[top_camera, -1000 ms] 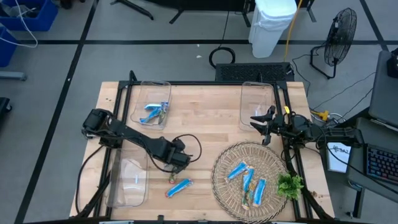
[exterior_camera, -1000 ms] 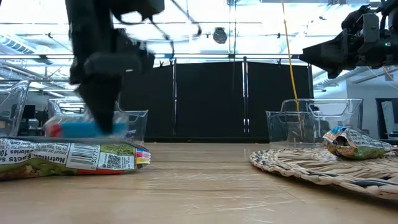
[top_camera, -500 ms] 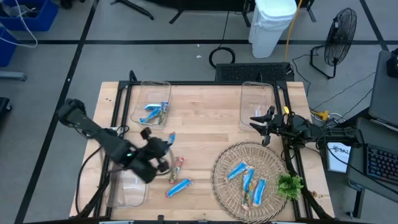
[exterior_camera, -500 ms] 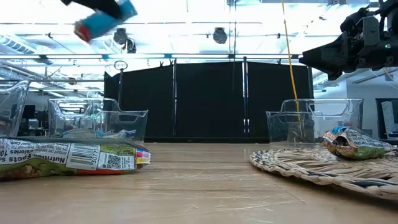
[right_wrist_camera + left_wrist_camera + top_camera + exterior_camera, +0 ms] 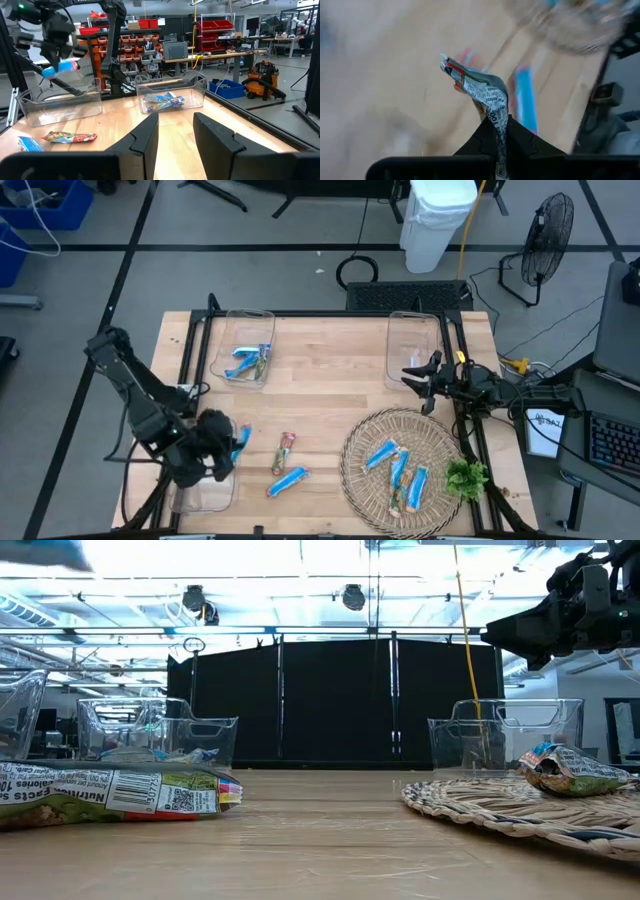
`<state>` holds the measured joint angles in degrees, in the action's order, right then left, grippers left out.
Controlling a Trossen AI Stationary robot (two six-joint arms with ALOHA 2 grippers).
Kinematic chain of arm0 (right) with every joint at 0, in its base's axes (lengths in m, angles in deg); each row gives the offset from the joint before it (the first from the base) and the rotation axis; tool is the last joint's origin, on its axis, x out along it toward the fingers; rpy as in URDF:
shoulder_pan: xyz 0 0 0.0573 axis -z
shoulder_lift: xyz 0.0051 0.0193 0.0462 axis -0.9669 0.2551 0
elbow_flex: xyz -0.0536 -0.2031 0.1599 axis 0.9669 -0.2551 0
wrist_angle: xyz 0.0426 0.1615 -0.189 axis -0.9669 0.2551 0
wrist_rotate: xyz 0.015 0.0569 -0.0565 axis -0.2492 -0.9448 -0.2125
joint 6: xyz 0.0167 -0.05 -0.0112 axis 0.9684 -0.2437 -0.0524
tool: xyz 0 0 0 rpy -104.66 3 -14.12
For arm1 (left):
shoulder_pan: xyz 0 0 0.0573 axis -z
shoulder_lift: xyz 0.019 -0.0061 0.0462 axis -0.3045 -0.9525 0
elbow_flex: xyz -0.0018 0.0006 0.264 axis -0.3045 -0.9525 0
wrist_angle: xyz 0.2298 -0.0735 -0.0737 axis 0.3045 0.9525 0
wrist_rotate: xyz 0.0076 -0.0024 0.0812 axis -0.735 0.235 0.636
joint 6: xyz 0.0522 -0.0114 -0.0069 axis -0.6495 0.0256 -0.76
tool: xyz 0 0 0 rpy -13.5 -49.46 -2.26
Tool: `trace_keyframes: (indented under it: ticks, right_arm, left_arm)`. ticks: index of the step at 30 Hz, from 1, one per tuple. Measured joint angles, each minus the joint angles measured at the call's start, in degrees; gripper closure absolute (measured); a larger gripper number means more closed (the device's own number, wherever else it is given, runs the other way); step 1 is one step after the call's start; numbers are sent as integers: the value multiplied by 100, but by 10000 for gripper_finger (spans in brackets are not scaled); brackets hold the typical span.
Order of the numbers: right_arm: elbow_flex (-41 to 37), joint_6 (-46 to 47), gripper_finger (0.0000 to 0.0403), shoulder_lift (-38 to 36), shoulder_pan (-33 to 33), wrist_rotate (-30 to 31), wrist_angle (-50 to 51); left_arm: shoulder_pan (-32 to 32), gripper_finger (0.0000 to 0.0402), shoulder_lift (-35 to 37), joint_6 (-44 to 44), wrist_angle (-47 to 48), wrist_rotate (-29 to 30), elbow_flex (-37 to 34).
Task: Pick and place Granola Bars by type
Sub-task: Put the orange granola bar into the bottom transparent bin
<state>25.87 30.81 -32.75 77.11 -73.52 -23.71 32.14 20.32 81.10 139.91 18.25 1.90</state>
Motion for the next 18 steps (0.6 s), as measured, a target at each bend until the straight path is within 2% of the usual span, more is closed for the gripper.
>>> trace_keyframes:
  ticks: [5,10,14,18]
  right_arm:
    - [-1,-65,289,0,1,2,-39]
    - [-2,-616,289,2,0,33,-554]
    - [-2,-699,289,2,0,31,-917]
    - [-2,-706,289,2,0,13,-1062]
  left_arm:
    - [102,387,-159,2304,649,-1335,-2]
    - [287,387,-440,3949,1277,-2245,-2]
    - [328,385,-721,4558,1721,-2390,-4]
    - [261,388,-1046,4638,1837,-2516,-4]
